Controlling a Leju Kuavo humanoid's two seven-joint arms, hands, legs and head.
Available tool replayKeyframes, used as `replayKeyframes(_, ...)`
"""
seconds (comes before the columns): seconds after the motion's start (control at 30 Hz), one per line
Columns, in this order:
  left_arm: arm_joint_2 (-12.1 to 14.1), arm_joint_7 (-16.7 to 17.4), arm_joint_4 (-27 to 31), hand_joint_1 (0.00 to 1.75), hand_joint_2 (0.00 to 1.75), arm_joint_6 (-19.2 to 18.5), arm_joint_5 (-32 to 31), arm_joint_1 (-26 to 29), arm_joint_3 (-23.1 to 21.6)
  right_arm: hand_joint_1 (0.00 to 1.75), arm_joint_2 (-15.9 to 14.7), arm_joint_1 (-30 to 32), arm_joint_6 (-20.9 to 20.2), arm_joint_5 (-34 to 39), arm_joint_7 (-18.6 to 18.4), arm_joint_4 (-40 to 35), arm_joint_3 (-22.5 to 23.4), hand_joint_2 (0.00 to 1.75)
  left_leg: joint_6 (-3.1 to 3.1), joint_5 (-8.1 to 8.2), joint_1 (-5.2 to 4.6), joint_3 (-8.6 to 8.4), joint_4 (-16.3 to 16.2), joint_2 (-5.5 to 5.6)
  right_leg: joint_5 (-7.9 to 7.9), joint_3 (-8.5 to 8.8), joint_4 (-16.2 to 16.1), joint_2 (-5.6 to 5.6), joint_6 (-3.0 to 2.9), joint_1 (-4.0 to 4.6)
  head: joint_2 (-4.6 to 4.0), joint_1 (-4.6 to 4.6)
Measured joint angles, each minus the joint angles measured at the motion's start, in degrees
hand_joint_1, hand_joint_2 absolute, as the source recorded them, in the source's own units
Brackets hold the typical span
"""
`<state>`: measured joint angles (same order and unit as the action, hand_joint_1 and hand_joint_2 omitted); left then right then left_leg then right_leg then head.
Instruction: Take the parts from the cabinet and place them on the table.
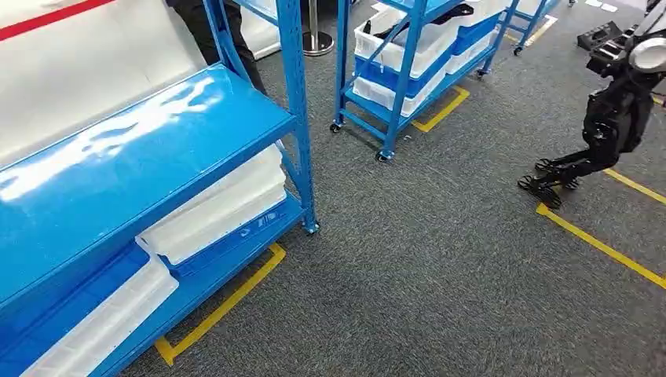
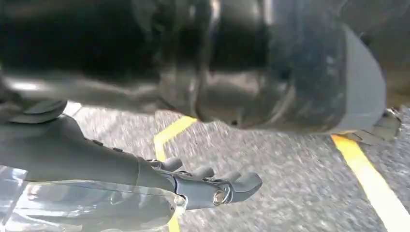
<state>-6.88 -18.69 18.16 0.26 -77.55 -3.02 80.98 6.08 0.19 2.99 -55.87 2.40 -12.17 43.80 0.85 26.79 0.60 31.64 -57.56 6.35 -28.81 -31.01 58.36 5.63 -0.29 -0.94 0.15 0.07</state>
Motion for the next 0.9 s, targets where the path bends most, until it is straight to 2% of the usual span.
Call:
replayKeyframes(0.03,0.0,0.0,0.0,0.00,0.00,0.0,0.0,0.0,0.0,0.00,0.0,-0.1,0.0,0.0,0.0,0.0,0.0,0.00,-0.40,-0.22,0.23,0.25,0.1,0.58,0.06,-0.12,0.2,-0.94,0.07,0.19,0.00,0.00)
replayKeyframes(0.1,0.1,0.0,0.0,0.00,0.00,0.1,0.0,0.3,0.0,0.00,0.0,-0.3,-0.1,0.0,0.0,0.0,0.0,0.00,-1.23,-0.48,0.58,0.64,0.5,1.83,0.05,0.02,0.2,-2.01,-0.42,0.52,0.00,0.00)
replayKeyframes(0.13,0.3,0.0,0.0,0.00,0.00,0.2,0.0,0.3,0.0,0.00,0.2,-0.4,-0.1,0.0,0.1,0.0,0.0,0.00,-1.51,-0.26,0.40,0.60,0.3,1.66,0.43,0.26,-0.6,-2.86,-0.97,-0.13,0.00,0.00)
replayKeyframes(0.17,0.3,0.0,0.0,0.00,0.00,0.2,0.0,0.3,0.0,0.00,0.2,-0.4,-0.1,-0.1,0.1,0.0,0.0,0.00,-1.53,0.67,0.34,0.95,-0.9,-2.25,0.58,0.51,-1.0,-3.78,-1.41,-0.02,0.00,0.00)
replayKeyframes(0.2,0.3,0.0,0.0,0.00,0.00,0.2,-0.1,0.3,0.0,0.00,0.2,-0.3,-0.1,-0.1,0.1,0.0,0.0,0.00,-1.63,3.08,0.29,2.60,-4.3,-4.65,0.59,0.48,-1.0,-4.63,-1.94,0.05,0.00,-0.07)
replayKeyframes(0.23,0.3,0.0,0.0,0.00,0.00,0.2,-0.2,0.0,0.0,0.00,0.3,-0.1,-0.1,-0.1,0.1,0.0,0.0,0.00,-1.84,5.60,0.37,4.78,-8.8,-5.47,0.55,0.41,-1.0,-5.55,-1.99,0.20,0.00,-0.09)
replayKeyframes(0.27,0.3,0.0,-0.1,0.00,0.00,0.2,-0.3,-0.1,0.0,0.00,0.3,-0.1,-0.3,-0.1,0.1,0.1,0.0,0.00,-2.06,7.63,0.41,6.83,-13.3,-5.68,0.48,0.38,-1.0,-6.49,-2.08,0.36,0.00,-0.04)
replayKeyframes(0.3,0.3,0.0,-0.1,0.00,0.00,0.2,-0.3,-0.1,0.0,0.00,0.4,-0.1,-0.3,-0.2,0.1,0.1,0.0,0.00,-2.24,8.76,0.44,8.38,-16.7,-5.81,0.44,0.32,-1.0,-7.40,-2.14,0.45,0.00,-0.07)
replayKeyframes(0.33,0.3,0.0,-0.1,0.00,0.00,0.2,-0.3,0.0,0.0,0.00,0.4,-0.1,-0.5,-0.2,0.0,0.1,0.0,0.00,-2.36,8.40,0.45,8.64,-17.6,-5.93,0.42,0.31,-1.0,-8.20,-2.12,0.52,0.00,-0.07)
replayKeyframes(0.37,0.4,0.0,-0.1,0.00,0.00,0.2,-0.3,0.1,0.0,0.00,0.4,-0.2,-0.6,-0.2,0.0,0.1,0.0,0.00,-2.36,6.75,0.45,7.42,-15.5,-6.05,0.36,0.36,-0.9,-8.94,-2.07,0.53,0.00,-0.07)
replayKeyframes(0.4,0.4,0.0,-0.1,0.00,0.00,0.2,-0.4,0.2,0.0,0.00,0.5,-0.3,-0.6,-0.2,0.0,0.1,0.0,0.00,-2.26,4.33,0.44,4.89,-11.0,-6.35,0.22,0.53,-0.9,-9.63,-1.95,0.53,0.00,-0.07)
replayKeyframes(0.43,0.5,0.0,-0.1,0.00,0.00,0.2,-0.4,0.2,0.0,0.00,0.6,-0.3,-0.6,-0.2,0.0,0.1,0.0,0.00,-2.04,1.84,0.40,1.63,-5.1,-7.27,0.07,0.71,-0.8,-10.29,-1.76,0.55,0.00,-0.07)
replayKeyframes(0.47,0.5,0.0,-0.1,0.00,0.00,0.2,-0.4,0.1,0.0,0.00,0.6,-0.3,-0.6,-0.2,0.0,0.1,0.0,0.00,-1.66,0.53,0.29,-1.08,-0.4,-9.48,-0.12,0.95,-0.7,-10.94,-1.56,0.65,0.00,-0.07)
replayKeyframes(0.5,0.6,0.0,-0.1,0.00,0.00,0.2,-0.4,-0.1,0.0,0.00,0.7,-0.3,-0.6,-0.2,0.0,0.1,0.0,0.00,-1.29,0.95,-0.11,-1.40,0.6,-10.18,-0.42,1.00,-0.5,-11.48,-1.11,1.07,0.00,-0.04)
replayKeyframes(0.53,0.6,0.0,-0.1,0.00,0.00,0.2,-0.4,-0.1,0.0,0.00,0.7,-0.4,-0.7,-0.2,0.0,0.1,0.0,0.00,-0.98,0.84,-0.18,-1.21,0.6,-9.29,-0.40,1.08,-0.6,-11.82,-0.81,0.95,0.00,-0.04)
replayKeyframes(0.6,0.7,0.0,-0.2,0.00,0.00,0.2,-0.4,0.2,0.0,0.00,0.7,-0.8,-0.8,-0.2,0.0,0.1,0.0,0.00,-0.57,0.85,-0.40,-0.93,0.6,-8.46,-0.38,1.46,-0.7,-12.61,-0.34,0.78,0.00,-0.04)
replayKeyframes(0.63,0.8,0.0,-0.2,0.00,0.00,0.2,-0.4,0.3,0.0,0.00,0.7,-1.1,-0.9,-0.2,0.0,0.1,0.0,0.00,0.01,0.47,-0.05,-1.16,1.3,-7.77,-0.54,1.80,-0.8,-13.15,0.16,1.03,0.00,-0.04)
replayKeyframes(0.67,0.7,0.0,-0.2,0.00,0.00,0.2,-0.4,0.4,0.0,0.00,0.7,-1.0,-0.9,-0.2,0.0,0.1,0.0,0.00,0.23,0.03,0.30,-1.85,1.7,-7.33,-1.33,1.76,0.1,-10.93,0.48,0.50,0.00,-0.04)
replayKeyframes(0.7,0.7,0.0,-0.2,0.00,0.00,0.2,-0.4,0.3,0.0,0.00,0.7,-0.9,-0.9,-0.2,0.0,0.1,0.0,0.00,0.57,-0.13,0.40,-1.76,1.8,-6.87,-3.26,0.62,2.5,-8.24,0.58,0.51,0.00,0.00)
replayKeyframes(0.73,0.7,0.0,-0.2,0.00,0.00,0.2,-0.4,0.1,0.0,0.00,0.7,-0.8,-0.9,-0.2,0.0,0.1,0.0,0.00,0.72,-0.23,0.42,-1.56,1.8,-6.37,-5.85,-1.40,6.7,-6.62,0.73,0.34,0.00,0.02)
replayKeyframes(0.77,0.7,0.0,-0.3,0.00,0.00,0.2,-0.4,0.0,0.0,0.00,0.7,-0.7,-0.8,-0.2,0.0,0.2,0.0,0.00,0.79,-0.28,0.38,-1.39,1.7,-5.73,-8.32,-4.03,12.2,-6.01,0.88,0.17,0.00,0.00)
replayKeyframes(0.8,0.8,0.0,-0.3,0.00,0.00,0.2,-0.4,0.0,0.0,0.00,0.7,-0.7,-0.8,-0.2,0.0,0.2,0.0,0.00,0.80,-0.28,0.35,-1.26,1.6,-5.11,-9.48,-5.90,15.8,-5.89,0.98,0.16,0.00,0.02)
replayKeyframes(0.83,0.8,0.0,-0.3,0.00,0.00,0.2,-0.4,0.0,0.0,0.00,0.7,-0.7,-0.8,-0.2,0.0,0.2,0.0,0.00,0.79,-0.28,0.35,-1.20,1.5,-4.40,-9.18,-6.75,17.3,-5.88,1.00,0.15,0.00,0.02)
replayKeyframes(0.87,0.7,0.0,-0.3,0.00,0.00,0.2,-0.4,0.1,0.0,0.00,0.7,-0.7,-0.8,-0.2,0.0,0.2,0.0,0.00,0.76,-0.26,0.35,-1.21,1.3,-3.63,-7.55,-6.34,16.0,-5.85,1.02,0.08,0.00,0.02)
replayKeyframes(0.9,0.7,0.0,-0.3,0.00,0.00,0.2,-0.4,0.1,0.0,0.00,0.7,-0.7,-0.8,-0.2,0.0,0.2,0.0,0.00,0.58,-0.13,0.39,-1.24,1.1,-2.79,-4.81,-4.76,12.3,-5.73,0.98,-0.04,0.00,0.02)
